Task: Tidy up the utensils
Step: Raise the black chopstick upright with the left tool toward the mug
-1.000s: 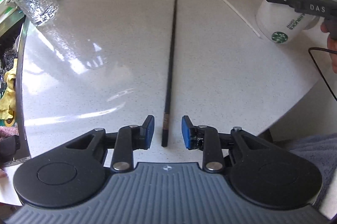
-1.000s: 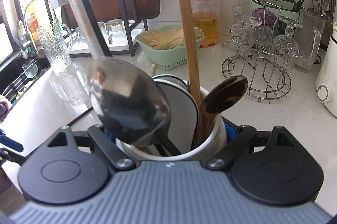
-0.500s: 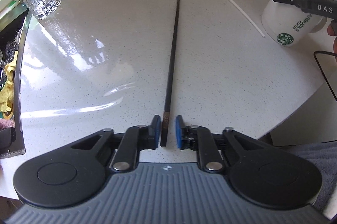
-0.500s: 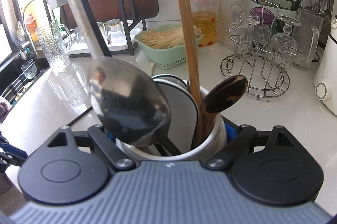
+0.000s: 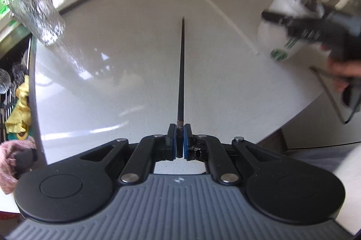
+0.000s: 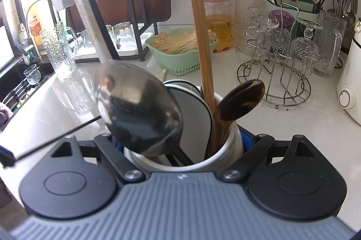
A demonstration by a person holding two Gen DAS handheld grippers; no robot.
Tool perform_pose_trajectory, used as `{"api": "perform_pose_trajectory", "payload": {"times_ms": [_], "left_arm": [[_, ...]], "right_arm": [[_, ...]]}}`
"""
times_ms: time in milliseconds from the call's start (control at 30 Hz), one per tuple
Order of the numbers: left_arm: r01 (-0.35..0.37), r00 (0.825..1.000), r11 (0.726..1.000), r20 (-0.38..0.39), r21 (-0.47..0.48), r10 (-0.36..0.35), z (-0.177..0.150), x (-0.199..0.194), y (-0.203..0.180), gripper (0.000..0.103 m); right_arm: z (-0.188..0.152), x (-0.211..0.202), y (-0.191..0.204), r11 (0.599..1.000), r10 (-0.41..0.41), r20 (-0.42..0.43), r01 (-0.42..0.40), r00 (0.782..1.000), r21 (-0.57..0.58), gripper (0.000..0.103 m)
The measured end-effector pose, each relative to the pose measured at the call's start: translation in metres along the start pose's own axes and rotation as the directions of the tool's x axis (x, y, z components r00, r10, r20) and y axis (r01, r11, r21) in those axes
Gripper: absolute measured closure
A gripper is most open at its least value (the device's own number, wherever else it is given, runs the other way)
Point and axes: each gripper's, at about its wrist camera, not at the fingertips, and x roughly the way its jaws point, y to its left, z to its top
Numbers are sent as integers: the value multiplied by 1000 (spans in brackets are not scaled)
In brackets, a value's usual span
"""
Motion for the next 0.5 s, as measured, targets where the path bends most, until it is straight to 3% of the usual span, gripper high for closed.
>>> {"api": "perform_pose_trajectory", "payload": {"times_ms": [500], "left_arm": [[64,997,992,-58,113,-58,59,-79,-23,97]], "right_arm": [[-2,-2,-1,1000,8,17,-8,1000,1,12]]}}
